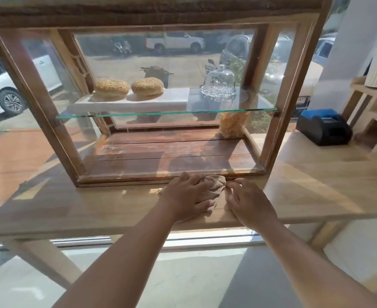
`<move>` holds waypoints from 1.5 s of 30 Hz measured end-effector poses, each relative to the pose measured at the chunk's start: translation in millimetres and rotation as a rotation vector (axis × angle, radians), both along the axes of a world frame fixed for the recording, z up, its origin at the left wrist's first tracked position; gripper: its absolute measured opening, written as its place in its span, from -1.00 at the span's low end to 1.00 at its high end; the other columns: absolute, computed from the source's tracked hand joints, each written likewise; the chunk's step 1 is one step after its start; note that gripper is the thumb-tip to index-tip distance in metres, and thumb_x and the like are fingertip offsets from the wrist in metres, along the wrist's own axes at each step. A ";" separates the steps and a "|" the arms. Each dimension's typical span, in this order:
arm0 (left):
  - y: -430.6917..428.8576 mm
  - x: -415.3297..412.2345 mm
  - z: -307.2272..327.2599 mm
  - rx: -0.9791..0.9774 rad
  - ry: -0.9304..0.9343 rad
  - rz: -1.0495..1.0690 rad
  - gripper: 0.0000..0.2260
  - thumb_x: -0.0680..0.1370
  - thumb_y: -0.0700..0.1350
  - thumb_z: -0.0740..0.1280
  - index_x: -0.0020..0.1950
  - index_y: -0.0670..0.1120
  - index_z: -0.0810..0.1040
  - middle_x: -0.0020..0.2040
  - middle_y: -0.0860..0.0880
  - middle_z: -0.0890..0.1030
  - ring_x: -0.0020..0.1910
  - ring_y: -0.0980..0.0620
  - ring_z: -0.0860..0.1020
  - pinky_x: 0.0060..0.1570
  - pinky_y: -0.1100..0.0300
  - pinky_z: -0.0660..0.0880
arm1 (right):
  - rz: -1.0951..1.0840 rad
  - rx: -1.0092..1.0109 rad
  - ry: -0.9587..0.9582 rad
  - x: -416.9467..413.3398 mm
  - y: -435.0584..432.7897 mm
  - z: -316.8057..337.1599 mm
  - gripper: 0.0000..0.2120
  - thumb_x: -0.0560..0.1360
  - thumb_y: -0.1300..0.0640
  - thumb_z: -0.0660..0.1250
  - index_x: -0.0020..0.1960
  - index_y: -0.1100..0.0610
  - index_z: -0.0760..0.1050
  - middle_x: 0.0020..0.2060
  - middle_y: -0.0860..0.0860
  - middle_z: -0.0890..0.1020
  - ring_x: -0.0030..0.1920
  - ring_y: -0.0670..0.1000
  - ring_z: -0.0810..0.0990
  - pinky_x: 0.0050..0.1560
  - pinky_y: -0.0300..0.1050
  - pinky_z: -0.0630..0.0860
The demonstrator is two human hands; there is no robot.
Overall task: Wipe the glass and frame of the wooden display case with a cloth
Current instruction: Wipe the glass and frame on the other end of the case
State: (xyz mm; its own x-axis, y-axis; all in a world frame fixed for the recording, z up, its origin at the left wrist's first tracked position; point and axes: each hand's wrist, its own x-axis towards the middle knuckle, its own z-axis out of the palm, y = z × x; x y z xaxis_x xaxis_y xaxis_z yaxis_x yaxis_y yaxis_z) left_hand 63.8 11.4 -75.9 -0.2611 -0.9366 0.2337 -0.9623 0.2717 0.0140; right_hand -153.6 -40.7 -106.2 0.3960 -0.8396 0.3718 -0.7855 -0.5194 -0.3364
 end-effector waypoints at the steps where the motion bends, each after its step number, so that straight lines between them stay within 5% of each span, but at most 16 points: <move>1: 1.1 2.2 -1.5 0.005 0.002 0.003 -0.47 0.51 0.36 0.11 0.41 0.18 0.36 0.38 0.14 0.38 0.27 -0.02 0.33 0.24 0.00 0.36 | 0.006 -0.001 0.009 0.1 0.1 0.0 -0.69 0.59 -0.01 0.17 0.25 -0.01 0.55 0.18 -0.09 0.57 0.15 -0.04 0.49 0.13 -0.16 0.43; 11: 56.3 77.6 -5.2 -0.029 0.049 0.125 -0.52 0.52 0.29 0.18 0.34 0.09 0.49 0.27 0.10 0.49 0.12 -0.02 0.41 0.04 0.03 0.46 | 0.149 -0.057 0.045 37.9 17.6 3.8 -0.71 0.55 -0.01 0.30 0.22 0.01 0.60 0.17 0.00 0.62 0.18 0.07 0.53 0.19 -0.04 0.48; 16: 79.9 116.6 -4.5 0.004 0.094 0.196 -0.41 0.44 0.41 0.09 0.32 0.13 0.48 0.27 0.15 0.47 0.10 0.02 0.38 0.08 0.02 0.43 | 0.242 -0.047 0.060 84.5 42.3 1.9 -0.65 0.52 -0.13 0.15 0.18 -0.01 0.53 0.09 -0.04 0.54 0.10 0.04 0.51 0.14 -0.06 0.46; 20: 88.2 117.3 -10.8 -0.051 0.193 0.273 -0.44 0.41 0.43 0.14 0.27 0.16 0.51 0.26 0.21 0.46 0.09 0.02 0.38 0.08 0.04 0.40 | 0.308 -0.055 0.146 84.8 36.1 16.2 -0.69 0.56 -0.08 0.24 0.19 0.04 0.57 0.13 -0.01 0.56 0.18 0.07 0.49 0.21 -0.05 0.36; 23: 85.7 113.9 -10.2 -0.064 0.198 0.305 -0.49 0.41 0.42 0.14 0.22 0.19 0.52 0.22 0.25 0.46 0.09 0.04 0.39 0.06 0.05 0.40 | 0.400 -0.154 0.227 93.5 23.6 63.0 -0.69 0.58 -0.06 0.25 0.23 0.04 0.58 0.18 -0.01 0.55 0.23 0.06 0.47 0.30 0.01 0.37; 27: 84.0 113.2 -10.2 -0.035 0.207 0.328 -0.50 0.43 0.43 0.14 0.25 0.23 0.48 0.21 0.28 0.45 0.08 0.08 0.38 0.07 0.07 0.38 | 0.424 -0.611 0.031 116.8 8.0 167.2 -0.83 0.50 0.11 0.38 0.04 0.15 0.65 -0.07 0.06 0.64 -0.01 0.13 0.59 0.06 0.01 0.49; 30: 84.5 112.3 -12.5 -0.067 0.202 0.336 -0.49 0.45 0.42 0.13 0.32 0.25 0.44 0.19 0.27 0.46 0.08 0.07 0.41 0.06 0.08 0.39 | 0.338 -0.843 -0.074 130.1 -1.7 247.4 -0.79 0.52 0.09 0.28 0.00 0.17 0.63 -0.08 0.11 0.63 -0.03 0.20 0.57 0.04 0.05 0.46; 33: 84.2 111.1 -11.8 -0.071 0.193 0.353 -0.49 0.45 0.41 0.12 0.34 0.28 0.41 0.18 0.30 0.46 0.09 0.09 0.41 0.06 0.12 0.39 | 0.203 -0.907 -0.094 133.2 -14.6 305.9 -0.71 0.53 0.01 0.23 0.09 0.17 0.58 0.03 0.14 0.56 0.11 0.21 0.50 0.11 0.05 0.35; 37: 82.4 109.2 -11.9 -0.094 0.176 0.386 -0.50 0.43 0.40 0.11 0.32 0.29 0.41 0.16 0.29 0.46 0.07 0.11 0.40 0.00 0.16 0.38 | 0.107 -0.774 0.105 136.4 -34.5 336.4 -0.51 0.58 -0.18 0.16 0.38 0.08 0.37 0.29 0.13 0.43 0.33 0.19 0.33 0.35 0.11 0.20; 41: 75.4 101.7 -4.2 -0.117 0.097 0.323 -0.52 0.43 0.29 0.08 0.20 0.12 0.55 0.07 0.13 0.54 0.04 -0.02 0.49 -0.01 0.05 0.47 | 0.061 -0.746 0.125 146.2 -43.4 332.6 -0.46 0.59 -0.31 0.02 0.34 0.06 0.34 0.21 0.11 0.45 0.23 0.17 0.38 0.25 0.10 0.23; 45: 65.6 90.5 22.8 -0.458 -0.079 0.131 -0.76 0.45 0.08 0.35 -0.03 -0.03 0.64 -0.16 0.01 0.59 -0.22 -0.08 0.56 -0.30 0.06 0.54 | 0.035 -0.859 0.092 147.8 -48.7 325.4 -0.48 0.59 -0.31 0.03 0.26 0.09 0.38 0.10 0.12 0.46 0.11 0.18 0.41 0.15 0.09 0.25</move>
